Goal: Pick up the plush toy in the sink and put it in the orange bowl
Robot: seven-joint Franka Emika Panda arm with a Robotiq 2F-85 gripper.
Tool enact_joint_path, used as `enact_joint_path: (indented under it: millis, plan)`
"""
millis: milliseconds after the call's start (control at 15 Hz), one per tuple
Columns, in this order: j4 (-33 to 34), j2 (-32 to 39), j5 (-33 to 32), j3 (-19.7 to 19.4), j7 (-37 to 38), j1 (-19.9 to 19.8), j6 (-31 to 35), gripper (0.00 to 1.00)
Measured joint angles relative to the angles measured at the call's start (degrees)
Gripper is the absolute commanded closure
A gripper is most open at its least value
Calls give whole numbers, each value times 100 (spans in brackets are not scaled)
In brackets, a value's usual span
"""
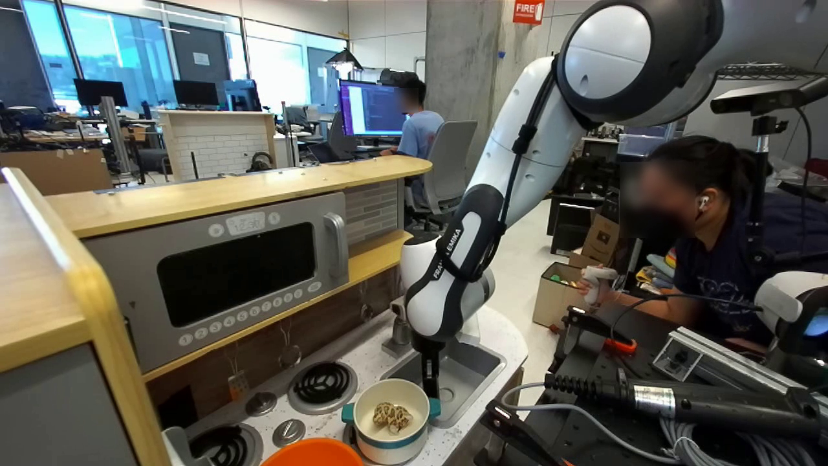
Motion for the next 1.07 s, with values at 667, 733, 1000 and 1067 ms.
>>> enact_joint_path:
  millis: [667,733,1000,1067]
  plan:
    - [-563,-301,1,83,-163,-626,503,45]
    - [-606,-333,1,83,-163,-627,505,38]
    - [-697,-372,1,83,-163,-622,505,8]
    - [-709,-372,1,85,-163,-618,505,2]
